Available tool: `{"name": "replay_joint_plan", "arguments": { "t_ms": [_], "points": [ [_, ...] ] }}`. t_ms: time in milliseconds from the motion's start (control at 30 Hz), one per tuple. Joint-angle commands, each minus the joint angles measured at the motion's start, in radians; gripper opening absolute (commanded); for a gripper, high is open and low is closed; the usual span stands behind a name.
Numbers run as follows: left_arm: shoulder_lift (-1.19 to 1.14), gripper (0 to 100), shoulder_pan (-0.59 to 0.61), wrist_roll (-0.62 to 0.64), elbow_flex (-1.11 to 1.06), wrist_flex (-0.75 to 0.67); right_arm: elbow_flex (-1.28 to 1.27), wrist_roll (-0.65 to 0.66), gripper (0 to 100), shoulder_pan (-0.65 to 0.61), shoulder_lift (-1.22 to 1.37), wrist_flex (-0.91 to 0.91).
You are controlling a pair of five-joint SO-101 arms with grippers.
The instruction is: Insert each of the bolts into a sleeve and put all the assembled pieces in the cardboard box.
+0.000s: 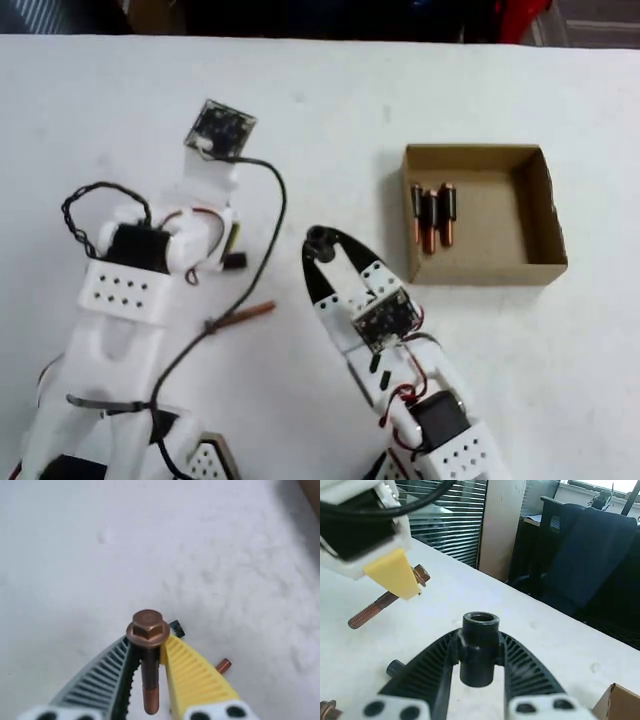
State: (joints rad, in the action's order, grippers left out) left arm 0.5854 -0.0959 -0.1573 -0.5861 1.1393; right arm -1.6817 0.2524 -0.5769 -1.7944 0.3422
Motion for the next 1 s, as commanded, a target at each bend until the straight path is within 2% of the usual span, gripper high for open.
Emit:
{"name": "replay_joint_plan", "arguments": {
  "t_ms": [0, 100, 200, 367, 433, 600, 667, 833, 967],
  "points": [
    [0.041, 2, -0.044, -0.006, 0.012, -0.028, -0.008, -0.005, 1.7, -0.012, -0.007, -0.022],
    [0.054, 2, -0.077, 0.026, 0.009, -0.064, -0.008, -0.006, 1.7, -0.015, -0.007, -0.001],
    [0.125, 2, -0.071, 0.161, 0.003, -0.132, -0.008, -0.021, 1.7, -0.016, -0.007, 0.025],
    [0.308, 2, -0.116, 0.198, -0.058, -0.23, -0.008, -0.215, 1.7, -0.012, -0.007, -0.012],
    [0.389, 2, -0.137, 0.198, -0.14, -0.327, -0.008, -0.222, 1.7, -0.013, -0.007, -0.013],
    [0.561, 2, -0.171, 0.198, -0.381, -0.669, -0.008, -0.219, 1.7, -0.016, -0.007, -0.008],
    [0.605, 2, -0.171, 0.201, -0.439, -0.756, -0.008, -0.219, 1.7, -0.015, -0.007, -0.008],
    [0.624, 2, -0.173, 0.216, -0.442, -0.812, -0.008, -0.218, 1.7, -0.013, -0.007, -0.008],
    [0.622, 2, -0.183, 0.292, -0.419, -0.881, -0.008, -0.218, 1.7, -0.013, -0.007, -0.008]
  ]
}}
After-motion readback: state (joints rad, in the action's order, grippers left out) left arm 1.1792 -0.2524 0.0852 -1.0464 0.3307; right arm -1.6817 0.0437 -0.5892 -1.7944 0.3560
